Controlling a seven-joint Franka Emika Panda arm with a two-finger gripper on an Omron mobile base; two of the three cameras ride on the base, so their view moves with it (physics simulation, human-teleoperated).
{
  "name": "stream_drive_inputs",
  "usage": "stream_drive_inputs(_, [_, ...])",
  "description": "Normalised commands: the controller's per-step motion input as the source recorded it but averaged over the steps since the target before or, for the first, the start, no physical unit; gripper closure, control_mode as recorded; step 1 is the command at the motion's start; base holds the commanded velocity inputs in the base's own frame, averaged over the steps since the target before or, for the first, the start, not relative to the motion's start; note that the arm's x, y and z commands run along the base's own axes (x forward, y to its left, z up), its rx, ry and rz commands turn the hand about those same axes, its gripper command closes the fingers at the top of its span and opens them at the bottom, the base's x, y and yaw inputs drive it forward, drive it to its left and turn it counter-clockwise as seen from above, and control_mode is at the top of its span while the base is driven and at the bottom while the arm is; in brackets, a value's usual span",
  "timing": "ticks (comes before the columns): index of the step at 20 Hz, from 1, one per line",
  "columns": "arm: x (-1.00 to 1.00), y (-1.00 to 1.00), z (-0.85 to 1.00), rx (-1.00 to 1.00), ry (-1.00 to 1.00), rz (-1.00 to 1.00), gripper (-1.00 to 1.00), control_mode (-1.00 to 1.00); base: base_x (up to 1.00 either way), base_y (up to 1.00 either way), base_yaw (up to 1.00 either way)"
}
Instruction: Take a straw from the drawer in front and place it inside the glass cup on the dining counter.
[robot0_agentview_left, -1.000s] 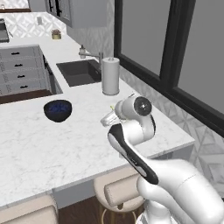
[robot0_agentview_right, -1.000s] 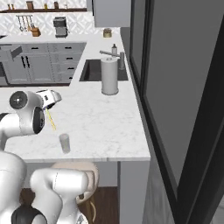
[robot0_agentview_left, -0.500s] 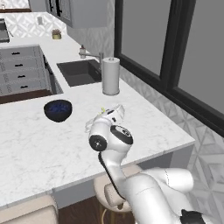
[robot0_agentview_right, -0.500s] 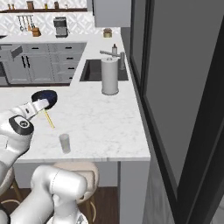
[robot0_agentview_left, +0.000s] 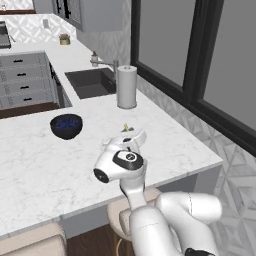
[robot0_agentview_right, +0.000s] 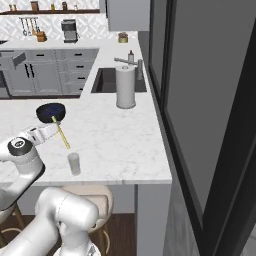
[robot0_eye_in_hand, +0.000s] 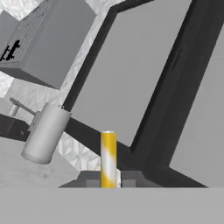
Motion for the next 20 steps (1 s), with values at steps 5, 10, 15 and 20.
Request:
stream_drive_inputs(5, [0.0, -0.2, -0.02, 0.17, -0.18, 0.0, 1.0, -1.0, 0.0, 0.0, 0.0])
stream_drive_inputs(10, [0.03, -0.18, -0.13, 0.21, -0.02, 0.0, 1.0, -1.0, 0.0, 0.0, 0.0])
stream_drive_inputs(15, [0.04, 0.0, -0.05, 0.2, 0.01, 0.0, 1.0, -1.0, 0.0, 0.0, 0.0])
stream_drive_inputs(20, [0.13, 0.0, -0.13, 0.11, 0.01, -0.01, 1.0, -1.0, 0.0, 0.0, 0.0])
